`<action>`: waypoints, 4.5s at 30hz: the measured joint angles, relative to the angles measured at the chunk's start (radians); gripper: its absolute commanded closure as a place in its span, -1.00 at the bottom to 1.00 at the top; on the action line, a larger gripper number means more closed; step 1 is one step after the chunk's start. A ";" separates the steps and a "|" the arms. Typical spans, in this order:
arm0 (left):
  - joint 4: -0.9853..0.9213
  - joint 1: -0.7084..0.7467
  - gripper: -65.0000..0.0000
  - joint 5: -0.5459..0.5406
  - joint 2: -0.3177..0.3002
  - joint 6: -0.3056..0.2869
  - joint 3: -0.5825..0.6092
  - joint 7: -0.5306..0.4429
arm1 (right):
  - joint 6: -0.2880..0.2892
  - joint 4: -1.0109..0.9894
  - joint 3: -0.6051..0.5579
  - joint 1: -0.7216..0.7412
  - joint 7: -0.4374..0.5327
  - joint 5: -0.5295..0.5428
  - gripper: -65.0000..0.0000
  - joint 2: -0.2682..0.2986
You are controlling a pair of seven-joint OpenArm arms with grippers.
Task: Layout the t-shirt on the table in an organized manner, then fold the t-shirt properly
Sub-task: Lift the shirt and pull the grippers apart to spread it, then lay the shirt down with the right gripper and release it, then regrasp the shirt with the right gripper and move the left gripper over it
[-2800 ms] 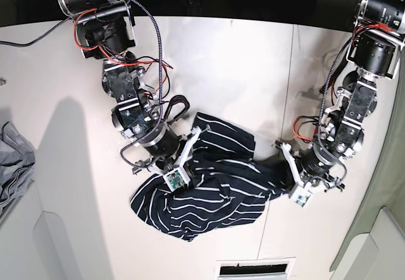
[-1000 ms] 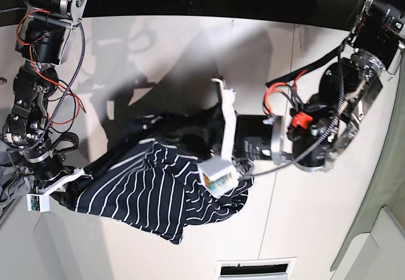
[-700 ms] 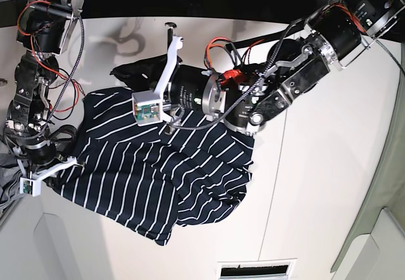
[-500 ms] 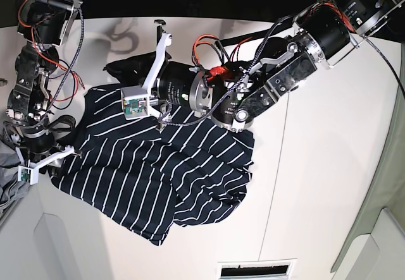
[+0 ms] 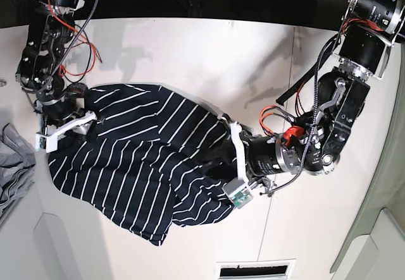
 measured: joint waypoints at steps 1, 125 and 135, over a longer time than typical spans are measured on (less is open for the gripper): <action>-0.026 0.000 0.24 -0.005 0.000 0.000 -0.023 0.002 | 0.001 0.024 0.000 -0.027 0.000 0.004 -0.05 -0.008; -0.102 0.105 0.24 -0.162 0.003 -0.064 -0.087 0.095 | 0.249 -0.171 -0.040 -0.030 0.135 0.137 0.06 -0.099; 0.174 0.186 0.24 -0.348 -0.059 -0.089 -0.087 0.228 | 0.253 0.026 0.111 -0.048 0.114 0.137 0.06 -0.080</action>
